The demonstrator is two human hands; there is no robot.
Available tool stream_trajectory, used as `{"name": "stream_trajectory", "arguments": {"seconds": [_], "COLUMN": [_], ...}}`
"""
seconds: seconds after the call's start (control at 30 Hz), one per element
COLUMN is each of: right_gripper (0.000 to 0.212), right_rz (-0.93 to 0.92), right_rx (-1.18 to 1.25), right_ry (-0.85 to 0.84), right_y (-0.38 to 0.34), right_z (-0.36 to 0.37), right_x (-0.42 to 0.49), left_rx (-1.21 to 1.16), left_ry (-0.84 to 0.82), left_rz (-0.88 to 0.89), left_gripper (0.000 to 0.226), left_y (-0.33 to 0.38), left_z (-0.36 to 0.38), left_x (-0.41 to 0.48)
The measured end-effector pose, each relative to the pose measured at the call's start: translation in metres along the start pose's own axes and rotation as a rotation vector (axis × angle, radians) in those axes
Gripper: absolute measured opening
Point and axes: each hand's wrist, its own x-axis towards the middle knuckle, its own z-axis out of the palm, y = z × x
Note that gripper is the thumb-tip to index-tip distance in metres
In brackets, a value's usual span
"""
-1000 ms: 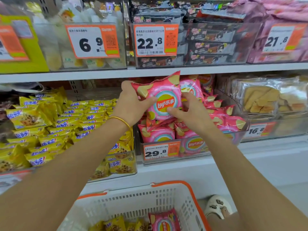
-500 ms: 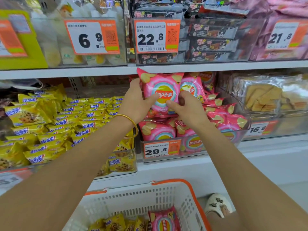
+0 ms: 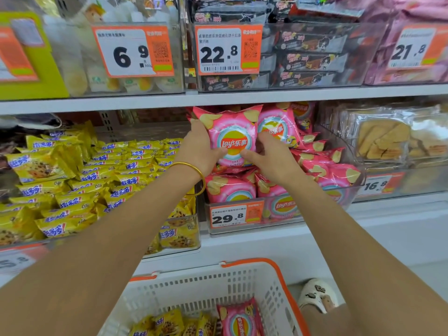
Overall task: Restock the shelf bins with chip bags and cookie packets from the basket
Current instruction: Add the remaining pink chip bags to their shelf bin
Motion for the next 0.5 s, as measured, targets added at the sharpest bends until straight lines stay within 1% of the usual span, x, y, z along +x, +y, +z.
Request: {"name": "stream_trajectory", "arguments": {"seconds": [0.07, 0.13, 0.2, 0.27, 0.3, 0.33, 0.37, 0.43, 0.5], "right_gripper": [0.036, 0.04, 0.037, 0.026, 0.032, 0.044, 0.051, 0.057, 0.061], "right_rz": [-0.009, -0.015, -0.013, -0.001, 0.006, 0.016, 0.025, 0.037, 0.048], "right_rx": [-0.033, -0.072, -0.089, -0.048, -0.022, 0.0, 0.012, 0.014, -0.009], "right_ry": [-0.038, -0.068, -0.086, -0.079, -0.073, -0.058, -0.041, 0.005, 0.058], "right_y": [-0.001, -0.003, -0.004, -0.004, -0.003, -0.003, -0.003, -0.002, -0.001], "right_z": [-0.001, -0.001, -0.002, -0.004, -0.005, -0.006, -0.007, -0.006, -0.006], "right_x": [-0.001, -0.002, -0.003, -0.005, -0.007, -0.009, -0.012, -0.018, -0.022], "left_rx": [0.116, 0.263, 0.298, 0.288, 0.279, 0.264, 0.246, 0.218, 0.217], "left_ry": [-0.012, -0.052, -0.086, -0.068, -0.044, -0.018, 0.01, 0.061, 0.118], "left_rz": [-0.041, -0.1, -0.127, -0.111, -0.099, -0.092, -0.085, -0.068, -0.029], "left_gripper": [0.077, 0.073, 0.063, 0.06, 0.06, 0.06, 0.06, 0.062, 0.058], "left_y": [0.001, 0.002, 0.0, -0.003, -0.005, -0.007, -0.008, -0.01, -0.009], "left_z": [-0.002, -0.005, -0.006, -0.006, -0.006, -0.006, -0.006, -0.006, -0.006], "left_x": [-0.001, -0.003, -0.004, -0.004, -0.004, -0.005, -0.006, -0.01, -0.017]}}
